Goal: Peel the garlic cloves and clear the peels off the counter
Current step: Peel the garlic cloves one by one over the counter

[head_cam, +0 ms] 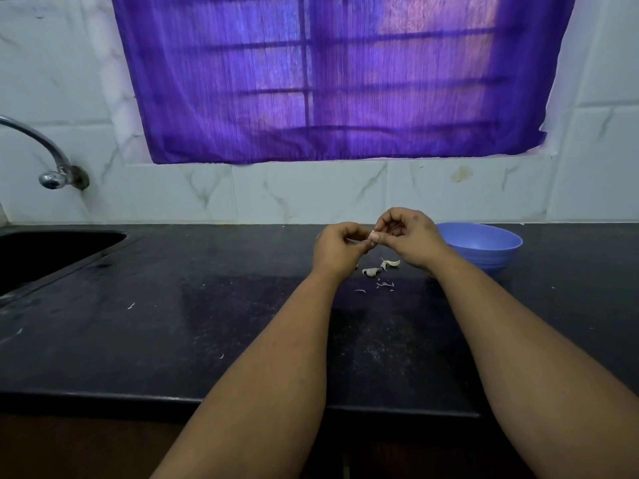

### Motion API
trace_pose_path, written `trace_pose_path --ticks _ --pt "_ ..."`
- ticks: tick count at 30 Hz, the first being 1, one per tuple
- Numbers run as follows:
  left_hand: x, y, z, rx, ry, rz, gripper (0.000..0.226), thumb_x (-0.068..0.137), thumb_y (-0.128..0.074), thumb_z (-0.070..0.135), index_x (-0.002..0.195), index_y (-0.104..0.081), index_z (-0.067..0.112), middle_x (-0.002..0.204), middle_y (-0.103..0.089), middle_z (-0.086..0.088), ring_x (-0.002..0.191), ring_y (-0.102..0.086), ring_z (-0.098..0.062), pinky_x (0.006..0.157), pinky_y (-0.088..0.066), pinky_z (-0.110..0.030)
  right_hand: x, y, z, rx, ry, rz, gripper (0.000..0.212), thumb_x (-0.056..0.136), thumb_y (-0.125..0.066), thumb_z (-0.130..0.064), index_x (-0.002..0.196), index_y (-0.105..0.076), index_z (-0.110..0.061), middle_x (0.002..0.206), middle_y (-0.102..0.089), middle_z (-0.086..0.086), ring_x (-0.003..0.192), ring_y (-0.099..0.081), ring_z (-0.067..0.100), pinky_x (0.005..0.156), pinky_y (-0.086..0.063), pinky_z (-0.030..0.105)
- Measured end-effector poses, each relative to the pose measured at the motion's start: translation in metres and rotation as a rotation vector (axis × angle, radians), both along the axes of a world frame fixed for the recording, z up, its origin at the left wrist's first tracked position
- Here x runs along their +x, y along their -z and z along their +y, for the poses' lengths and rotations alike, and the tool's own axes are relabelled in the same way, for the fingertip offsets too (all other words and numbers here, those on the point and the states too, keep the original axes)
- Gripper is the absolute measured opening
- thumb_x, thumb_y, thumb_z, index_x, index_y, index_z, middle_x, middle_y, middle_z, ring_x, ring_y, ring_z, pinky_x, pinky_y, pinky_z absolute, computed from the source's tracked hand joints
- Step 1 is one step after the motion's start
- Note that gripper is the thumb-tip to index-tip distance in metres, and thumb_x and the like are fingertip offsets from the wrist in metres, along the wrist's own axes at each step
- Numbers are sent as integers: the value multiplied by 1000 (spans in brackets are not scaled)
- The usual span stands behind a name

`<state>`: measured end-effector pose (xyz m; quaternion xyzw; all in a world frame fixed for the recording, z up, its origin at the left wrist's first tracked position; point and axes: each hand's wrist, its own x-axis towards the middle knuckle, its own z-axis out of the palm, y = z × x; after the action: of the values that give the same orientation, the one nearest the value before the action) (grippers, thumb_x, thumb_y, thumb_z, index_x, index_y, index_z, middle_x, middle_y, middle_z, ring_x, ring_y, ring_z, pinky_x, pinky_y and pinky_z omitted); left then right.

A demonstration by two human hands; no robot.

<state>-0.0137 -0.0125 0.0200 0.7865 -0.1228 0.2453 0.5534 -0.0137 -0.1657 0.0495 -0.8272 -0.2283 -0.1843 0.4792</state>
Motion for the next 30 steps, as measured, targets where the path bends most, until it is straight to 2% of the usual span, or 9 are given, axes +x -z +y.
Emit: trace_pose_path --ticks 3,8,14,18,22,25,30 --pt "0 0 0 9 -5 -4 5 78 -79 18 80 -74 18 76 -72 3 66 -64 -12 60 -52 -25 1 -1 -1 -12 12 -21 14 79 -77 -10 87 -66 -14 78 -67 -3 68 -60 10 71 -51 23" --pt "-1 0 0 29 -21 -12 7 77 -80 24 77 -73 24 76 -72 6 75 -68 -22 66 -55 -31 -1 -1 0 13 9 -46 12 76 -78 -7 82 -68 -6 73 -67 -4 62 -61 0 65 -50 13" --pt "-4 -2 -1 33 -29 -2 7 78 -79 27 79 -73 22 80 -72 5 77 -69 -22 57 -53 -25 0 0 -1 -9 26 -40 12 77 -79 -10 83 -68 -11 79 -70 1 73 -65 11 67 -51 14" --pt "-6 -3 -1 48 -43 -6 8 78 -79 27 81 -74 21 82 -73 6 75 -69 -20 53 -48 -18 -1 -1 -1 -5 17 -25 10 79 -77 -11 84 -68 -9 82 -71 4 75 -66 11 69 -50 15" --pt "-6 -3 0 47 -38 -10 7 78 -79 27 77 -73 26 81 -73 7 74 -68 -21 61 -52 -24 -1 0 -1 -55 -15 -4 7 86 -71 -14 84 -65 -11 76 -70 -3 61 -59 -7 62 -43 8" --pt "-5 -2 0 56 -43 -20 8 77 -79 28 75 -72 27 79 -72 8 70 -65 -15 63 -52 -26 1 0 0 -83 -26 16 8 89 -67 -16 83 -62 -16 76 -70 -4 59 -56 -6 62 -44 9" --pt "-5 -2 -1 31 -29 -13 7 80 -77 25 83 -74 20 72 -71 5 66 -67 -11 69 -57 -30 1 -1 3 -98 -8 29 15 92 -63 -16 79 -58 -21 74 -68 -7 68 -59 4 67 -47 15"
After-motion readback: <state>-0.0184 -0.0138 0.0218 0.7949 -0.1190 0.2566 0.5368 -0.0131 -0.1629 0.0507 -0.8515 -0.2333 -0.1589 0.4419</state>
